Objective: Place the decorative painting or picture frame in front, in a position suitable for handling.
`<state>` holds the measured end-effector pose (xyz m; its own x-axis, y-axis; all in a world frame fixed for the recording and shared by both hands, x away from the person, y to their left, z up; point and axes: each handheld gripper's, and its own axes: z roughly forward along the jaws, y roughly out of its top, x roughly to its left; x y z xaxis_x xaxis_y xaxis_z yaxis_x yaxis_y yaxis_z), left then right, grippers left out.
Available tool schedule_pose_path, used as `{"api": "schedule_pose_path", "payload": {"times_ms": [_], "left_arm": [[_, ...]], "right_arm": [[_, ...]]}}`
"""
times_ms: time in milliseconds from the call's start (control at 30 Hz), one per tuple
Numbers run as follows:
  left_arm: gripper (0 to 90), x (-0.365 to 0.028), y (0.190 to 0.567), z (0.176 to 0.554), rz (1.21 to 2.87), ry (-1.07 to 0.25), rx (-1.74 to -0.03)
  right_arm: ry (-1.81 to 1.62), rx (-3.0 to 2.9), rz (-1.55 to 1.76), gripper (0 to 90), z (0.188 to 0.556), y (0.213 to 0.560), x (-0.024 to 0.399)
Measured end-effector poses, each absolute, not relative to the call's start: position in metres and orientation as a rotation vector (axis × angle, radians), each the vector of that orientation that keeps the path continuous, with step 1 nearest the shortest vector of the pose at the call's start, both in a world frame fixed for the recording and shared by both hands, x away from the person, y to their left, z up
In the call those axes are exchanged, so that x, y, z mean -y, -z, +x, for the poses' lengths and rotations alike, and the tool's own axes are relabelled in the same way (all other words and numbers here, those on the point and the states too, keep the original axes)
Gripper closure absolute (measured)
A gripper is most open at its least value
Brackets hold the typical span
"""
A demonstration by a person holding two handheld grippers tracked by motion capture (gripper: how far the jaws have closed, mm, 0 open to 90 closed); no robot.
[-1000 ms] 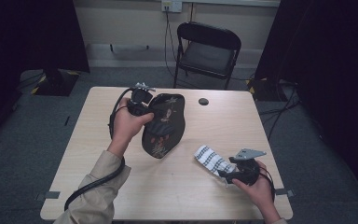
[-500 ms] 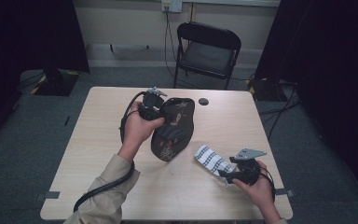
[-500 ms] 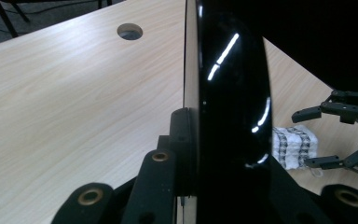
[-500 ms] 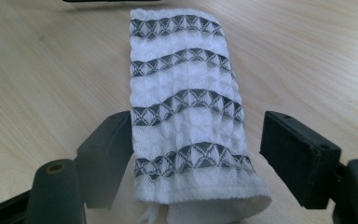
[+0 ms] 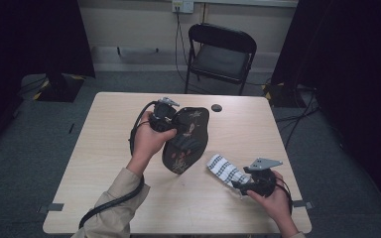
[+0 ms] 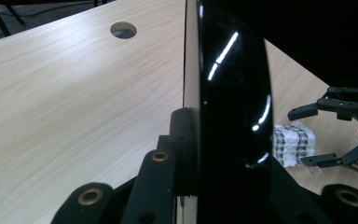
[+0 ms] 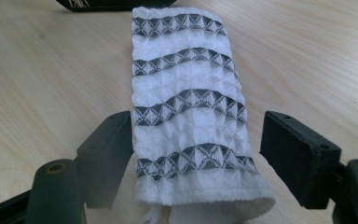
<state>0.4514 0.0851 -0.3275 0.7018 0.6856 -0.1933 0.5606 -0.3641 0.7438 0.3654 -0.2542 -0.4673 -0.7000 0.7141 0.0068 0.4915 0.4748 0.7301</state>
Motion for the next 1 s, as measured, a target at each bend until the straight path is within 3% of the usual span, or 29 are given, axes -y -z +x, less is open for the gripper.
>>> {"api": "schedule_pose_path", "payload": {"times_ms": [1000], "left_arm": [[80.6,-0.076,0.326,0.449,2.078,-0.154,-0.944]], "right_arm": [[-1.045,-2.433,1.026,25.1,0.366,0.468,0.254]]}}
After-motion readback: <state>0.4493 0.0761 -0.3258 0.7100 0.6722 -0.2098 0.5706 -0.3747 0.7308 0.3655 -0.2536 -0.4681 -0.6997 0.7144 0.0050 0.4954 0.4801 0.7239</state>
